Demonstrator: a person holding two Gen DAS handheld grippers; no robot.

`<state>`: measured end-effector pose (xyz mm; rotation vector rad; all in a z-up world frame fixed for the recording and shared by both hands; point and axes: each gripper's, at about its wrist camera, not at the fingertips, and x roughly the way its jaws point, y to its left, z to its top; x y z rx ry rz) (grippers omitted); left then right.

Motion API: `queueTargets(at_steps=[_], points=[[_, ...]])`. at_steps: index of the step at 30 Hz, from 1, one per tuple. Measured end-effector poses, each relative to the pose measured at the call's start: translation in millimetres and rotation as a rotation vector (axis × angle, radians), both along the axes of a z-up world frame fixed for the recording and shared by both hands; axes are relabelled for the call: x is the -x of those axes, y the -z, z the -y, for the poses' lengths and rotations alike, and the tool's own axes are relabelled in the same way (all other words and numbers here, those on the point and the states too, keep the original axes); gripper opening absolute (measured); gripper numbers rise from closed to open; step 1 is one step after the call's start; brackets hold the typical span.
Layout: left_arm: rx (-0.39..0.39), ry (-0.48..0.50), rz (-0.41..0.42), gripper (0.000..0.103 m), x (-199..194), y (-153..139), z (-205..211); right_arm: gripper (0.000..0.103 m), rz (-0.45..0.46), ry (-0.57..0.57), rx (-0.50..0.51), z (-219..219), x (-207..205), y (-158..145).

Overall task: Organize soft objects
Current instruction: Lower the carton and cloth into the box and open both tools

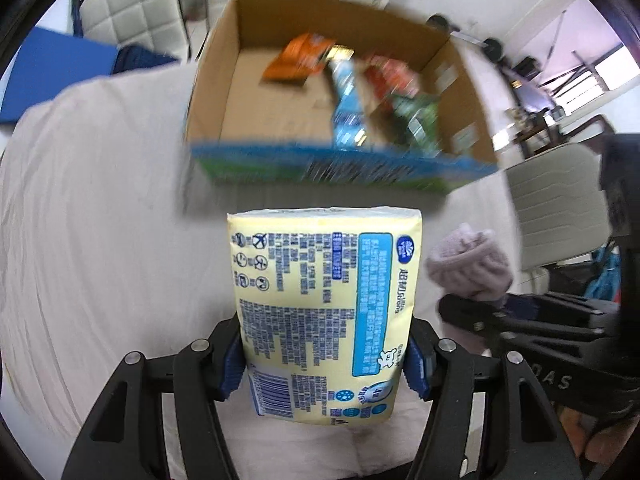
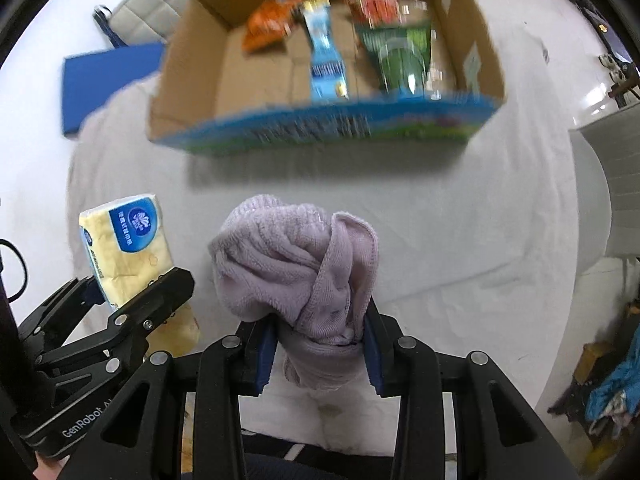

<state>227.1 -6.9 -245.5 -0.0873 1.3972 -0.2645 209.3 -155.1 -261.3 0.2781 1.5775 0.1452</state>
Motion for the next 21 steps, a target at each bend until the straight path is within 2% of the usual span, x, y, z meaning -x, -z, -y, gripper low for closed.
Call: queueTargets(at_steps=[4, 7, 11, 16, 21], points=[[0.027, 0.012, 0.051, 0.061, -23.6, -34.6, -0.8, 0.039, 0.067, -0.015, 0.001, 2.6, -15.8, -36.6], [0.022, 0.019, 0.078, 0.061, -57.5, -54.6, -5.9, 0.039, 0.107, -0.019, 0.006, 3.3, -41.8, -57.5], [-0.001, 0.021, 0.07, 0.061, -112.3, -50.5, -10.1, 0.039, 0.128, -0.022, 0.006, -4.2, -79.1, -63.3], [-0.045, 0.009, -0.016, 0.061, -170.6, -23.7, -13.8, 0.039, 0.107, 0.015, 0.007, -8.8, -124.3, -37.0], [-0.044, -0.017, -0.151, 0.061, -214.3, 14.0, -12.1, 0.039, 0.037, 0.059, 0.031, -12.0, -165.5, 15.8]])
